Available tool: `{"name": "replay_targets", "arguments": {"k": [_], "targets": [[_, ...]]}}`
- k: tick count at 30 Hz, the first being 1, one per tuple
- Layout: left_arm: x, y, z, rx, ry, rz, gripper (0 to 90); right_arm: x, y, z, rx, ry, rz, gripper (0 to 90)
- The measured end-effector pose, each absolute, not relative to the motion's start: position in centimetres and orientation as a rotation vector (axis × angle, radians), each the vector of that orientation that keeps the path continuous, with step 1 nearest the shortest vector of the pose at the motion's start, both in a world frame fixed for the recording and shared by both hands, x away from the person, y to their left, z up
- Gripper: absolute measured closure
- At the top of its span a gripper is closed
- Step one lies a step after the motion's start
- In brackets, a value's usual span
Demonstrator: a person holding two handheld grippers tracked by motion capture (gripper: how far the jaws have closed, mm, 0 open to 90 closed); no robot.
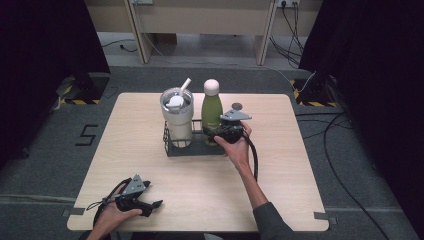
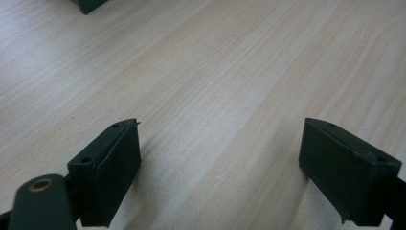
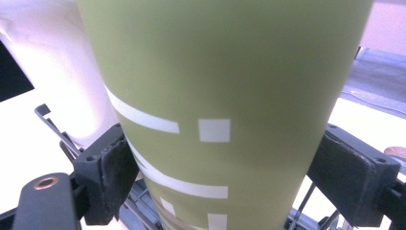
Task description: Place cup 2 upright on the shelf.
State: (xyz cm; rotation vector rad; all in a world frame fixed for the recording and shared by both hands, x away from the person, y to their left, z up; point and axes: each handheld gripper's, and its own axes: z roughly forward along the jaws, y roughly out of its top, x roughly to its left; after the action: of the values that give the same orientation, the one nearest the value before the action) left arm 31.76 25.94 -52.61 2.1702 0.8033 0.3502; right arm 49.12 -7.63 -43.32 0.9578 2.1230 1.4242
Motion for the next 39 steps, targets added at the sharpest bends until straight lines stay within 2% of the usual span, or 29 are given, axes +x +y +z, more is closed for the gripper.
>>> {"name": "replay_targets", "arguments": {"k": [39], "targets": [[31.8, 25.9, -52.6, 2.171, 0.804, 0.35, 13.7, 45.8, -10.7, -42.0, 0.913, 2.101, 1.48, 15.4]]}}
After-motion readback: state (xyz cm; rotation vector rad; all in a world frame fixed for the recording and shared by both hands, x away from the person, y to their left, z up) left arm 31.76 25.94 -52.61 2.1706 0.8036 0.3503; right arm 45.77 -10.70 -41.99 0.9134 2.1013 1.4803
